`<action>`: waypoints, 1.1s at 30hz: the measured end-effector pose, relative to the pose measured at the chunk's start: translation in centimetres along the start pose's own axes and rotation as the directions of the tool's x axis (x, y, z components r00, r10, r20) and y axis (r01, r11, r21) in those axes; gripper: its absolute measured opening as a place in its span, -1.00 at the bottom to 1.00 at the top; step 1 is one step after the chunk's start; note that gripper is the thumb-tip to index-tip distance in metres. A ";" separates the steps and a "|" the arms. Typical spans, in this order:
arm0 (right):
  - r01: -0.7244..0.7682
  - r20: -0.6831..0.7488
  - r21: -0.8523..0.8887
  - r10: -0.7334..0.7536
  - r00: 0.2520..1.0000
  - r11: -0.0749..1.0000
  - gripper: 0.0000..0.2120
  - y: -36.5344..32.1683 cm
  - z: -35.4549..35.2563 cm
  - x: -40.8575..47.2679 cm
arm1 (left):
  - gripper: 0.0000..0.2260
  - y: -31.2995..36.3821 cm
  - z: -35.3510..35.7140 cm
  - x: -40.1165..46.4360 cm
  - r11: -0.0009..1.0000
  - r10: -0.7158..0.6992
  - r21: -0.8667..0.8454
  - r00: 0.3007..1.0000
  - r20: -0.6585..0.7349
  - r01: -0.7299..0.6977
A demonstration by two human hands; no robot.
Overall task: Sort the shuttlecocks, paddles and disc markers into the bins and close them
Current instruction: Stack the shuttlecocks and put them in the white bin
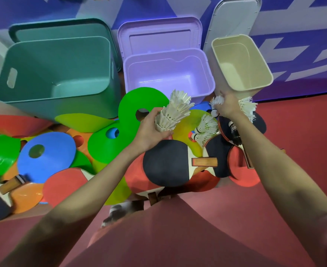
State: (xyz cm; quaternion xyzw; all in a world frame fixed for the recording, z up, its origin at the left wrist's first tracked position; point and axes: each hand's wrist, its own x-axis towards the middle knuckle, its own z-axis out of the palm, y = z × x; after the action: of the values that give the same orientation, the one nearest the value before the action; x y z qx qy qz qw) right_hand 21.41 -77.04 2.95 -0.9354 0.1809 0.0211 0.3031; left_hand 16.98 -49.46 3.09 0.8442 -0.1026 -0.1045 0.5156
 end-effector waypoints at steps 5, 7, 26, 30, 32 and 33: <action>-0.086 0.037 -0.106 0.091 0.995 0.991 -0.81 0.0 -1.0 0.2 | -0.43 -0.2 -0.1 0.1 0.999 0.002 0.038 1.000 -0.002 -0.002; -0.051 -0.017 -0.087 0.050 0.999 0.995 -0.78 -0.5 -1.8 -0.5 | -0.43 -0.2 -0.1 0.3 0.998 0.014 0.062 1.000 -0.008 -0.013; 0.101 -0.133 0.720 -0.007 0.991 0.687 -0.77 -4.1 -1.8 -7.0 | -0.45 0.2 0.8 0.6 0.998 0.037 0.052 0.999 0.001 -0.037; -0.052 0.028 0.226 0.047 0.999 0.973 -0.80 -0.7 1.8 -5.3 | -0.44 -0.4 0.7 0.3 0.999 0.016 0.051 1.000 -0.006 -0.016; -0.029 0.124 0.034 0.025 0.992 0.999 -0.73 -0.1 3.5 -5.4 | -0.44 -0.4 0.6 0.2 0.998 0.015 0.056 1.000 -0.003 -0.014; 0.000 0.130 -0.038 0.005 0.991 0.999 -0.71 0.0 4.1 -5.5 | -0.43 -0.4 0.6 0.1 0.998 0.016 0.058 1.000 0.000 -0.016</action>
State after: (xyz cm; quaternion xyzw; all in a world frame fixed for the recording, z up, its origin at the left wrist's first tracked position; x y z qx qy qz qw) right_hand 16.61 -72.90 0.43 -0.9374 0.1613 0.0859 0.2965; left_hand 16.98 -49.79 2.46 0.8580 -0.1123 -0.0972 0.4917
